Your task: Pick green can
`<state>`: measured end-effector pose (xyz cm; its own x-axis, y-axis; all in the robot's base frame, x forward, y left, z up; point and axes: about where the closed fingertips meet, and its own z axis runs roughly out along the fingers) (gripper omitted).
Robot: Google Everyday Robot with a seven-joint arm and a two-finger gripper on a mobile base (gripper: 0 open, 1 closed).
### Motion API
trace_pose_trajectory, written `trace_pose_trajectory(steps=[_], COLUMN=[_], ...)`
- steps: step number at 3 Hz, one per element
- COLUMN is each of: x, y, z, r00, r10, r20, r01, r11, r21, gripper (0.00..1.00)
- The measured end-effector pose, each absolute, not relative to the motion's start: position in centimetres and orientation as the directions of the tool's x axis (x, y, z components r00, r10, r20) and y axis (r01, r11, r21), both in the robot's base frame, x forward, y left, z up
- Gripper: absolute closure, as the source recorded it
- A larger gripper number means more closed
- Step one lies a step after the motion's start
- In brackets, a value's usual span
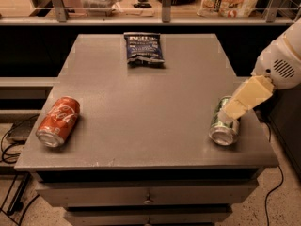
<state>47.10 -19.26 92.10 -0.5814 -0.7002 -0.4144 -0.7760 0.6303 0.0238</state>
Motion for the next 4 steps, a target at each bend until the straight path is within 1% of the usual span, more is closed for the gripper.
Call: trace_pose_trajectory(steps=[1, 2, 3, 4], x=[47.9, 48.3, 48.5, 48.3], y=[-19.7, -19.7, -19.3, -18.6], z=[90.2, 87.9, 86.1, 83.9], r00=[-0.646, -0.709, -0.748, -0.784], r10=[-0.655, -0.601, -0.565, -0.538], r20=[-0.392, -0.370, -0.348, -0.309], r01=[-0.716, -0.656, -0.620, -0.593], r11=[0.698, 0.754, 0.781, 0.796], r21=[0.014, 0.032, 0.065, 0.120], gripper=[0.00, 0.00, 0.00, 0.26])
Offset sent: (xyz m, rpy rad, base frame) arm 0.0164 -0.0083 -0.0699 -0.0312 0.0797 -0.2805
